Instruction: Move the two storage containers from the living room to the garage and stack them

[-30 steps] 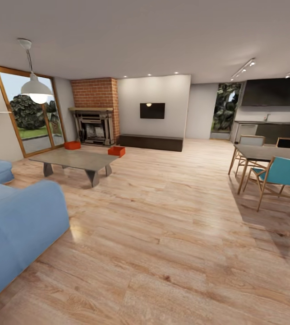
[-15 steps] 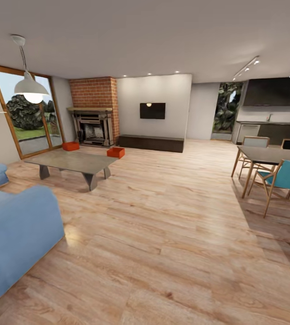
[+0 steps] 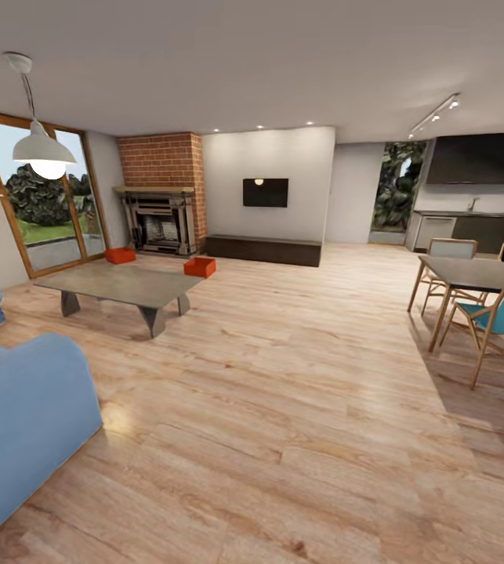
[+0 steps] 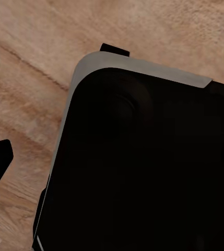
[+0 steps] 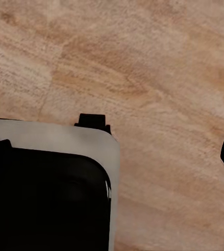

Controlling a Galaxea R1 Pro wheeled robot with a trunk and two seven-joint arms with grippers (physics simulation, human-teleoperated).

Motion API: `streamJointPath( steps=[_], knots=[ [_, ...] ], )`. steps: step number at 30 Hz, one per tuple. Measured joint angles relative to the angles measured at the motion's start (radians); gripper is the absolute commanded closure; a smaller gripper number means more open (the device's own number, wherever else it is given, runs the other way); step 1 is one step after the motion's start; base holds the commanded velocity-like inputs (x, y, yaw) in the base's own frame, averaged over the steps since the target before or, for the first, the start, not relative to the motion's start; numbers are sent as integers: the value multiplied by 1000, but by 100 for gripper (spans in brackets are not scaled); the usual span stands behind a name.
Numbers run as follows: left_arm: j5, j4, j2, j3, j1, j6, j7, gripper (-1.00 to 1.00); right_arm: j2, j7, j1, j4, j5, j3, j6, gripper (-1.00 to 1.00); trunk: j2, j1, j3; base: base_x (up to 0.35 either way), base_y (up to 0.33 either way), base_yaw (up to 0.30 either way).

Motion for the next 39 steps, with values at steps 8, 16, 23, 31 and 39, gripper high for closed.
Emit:
streamJointPath(
  steps=[8, 16, 23, 31, 39],
  knots=[
    [0, 0, 0, -1, 0, 0, 0, -100, 0, 0, 0, 0, 0, 0, 0, -100, 0, 0, 0, 323, 0, 0],
    [1, 1, 0, -1, 0, 0, 1, -100, 0, 0, 0, 0, 0, 0, 0, -100, 0, 0, 0, 323, 0, 0],
    [0, 0, 0, 0, 0, 0, 0, -100, 0, 0, 0, 0, 0, 0, 0, -100, 0, 0, 0, 323, 0, 0],
    [0, 0, 0, 1, 0, 0, 0, -100, 0, 0, 0, 0, 0, 0, 0, -100, 0, 0, 0, 323, 0, 0],
    [0, 0, 0, 0, 0, 0, 0, -100, 0, 0, 0, 0, 0, 0, -1, -100, 0, 0, 0, 323, 0, 0]
  ],
)
